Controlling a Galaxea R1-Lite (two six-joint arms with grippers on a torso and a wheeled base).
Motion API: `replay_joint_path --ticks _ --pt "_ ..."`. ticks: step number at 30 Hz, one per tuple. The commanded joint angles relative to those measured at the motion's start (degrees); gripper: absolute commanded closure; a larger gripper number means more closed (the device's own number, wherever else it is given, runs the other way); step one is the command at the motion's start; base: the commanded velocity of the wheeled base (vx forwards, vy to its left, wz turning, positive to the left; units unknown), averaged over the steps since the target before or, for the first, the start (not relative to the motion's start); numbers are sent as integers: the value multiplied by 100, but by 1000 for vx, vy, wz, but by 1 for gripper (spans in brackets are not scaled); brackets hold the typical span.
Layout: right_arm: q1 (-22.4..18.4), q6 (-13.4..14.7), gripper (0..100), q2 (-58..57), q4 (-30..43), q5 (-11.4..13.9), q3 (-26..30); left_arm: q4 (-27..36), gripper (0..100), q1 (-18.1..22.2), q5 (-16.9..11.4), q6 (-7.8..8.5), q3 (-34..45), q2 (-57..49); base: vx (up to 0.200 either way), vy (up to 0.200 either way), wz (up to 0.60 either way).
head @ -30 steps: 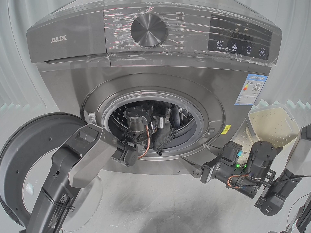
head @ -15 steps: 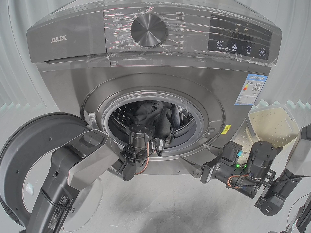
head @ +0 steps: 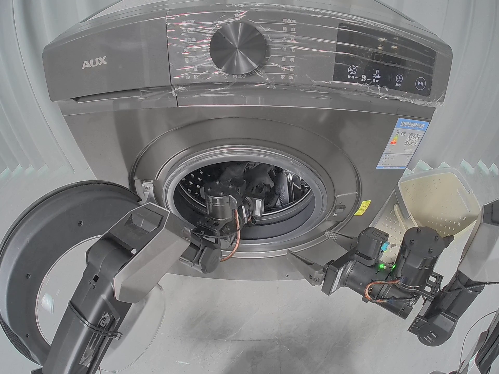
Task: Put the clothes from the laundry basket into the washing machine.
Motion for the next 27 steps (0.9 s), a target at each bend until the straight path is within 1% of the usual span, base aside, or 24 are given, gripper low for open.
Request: replay_joint_path --ticks 1,4,6,9,15,25,26,27 --pt "3 8 0 6 -3 1 1 13 100 233 91 -60 -858 281 0 0 0" --pt "3 8 0 15 -3 1 1 13 100 303 73 -60 -1209 509 0 0 0" --pt "3 8 0 15 -3 1 9 39 100 373 38 -8 -1473 694 0 0 0" --pt "-6 8 0 6 -3 1 9 154 100 408 38 1 -1772 808 0 0 0" --pt "-14 8 0 41 -3 1 9 277 100 408 38 -34 -1779 782 0 0 0" --pt "-14 8 0 50 -3 1 18 338 100 356 38 -43 -1779 764 0 0 0" --pt "-14 8 0 41 -3 1 9 347 0 347 38 -60 -1779 764 0 0 0" --pt "-23 8 0 41 -3 1 9 356 0 329 38 -69 -1779 755 0 0 0"
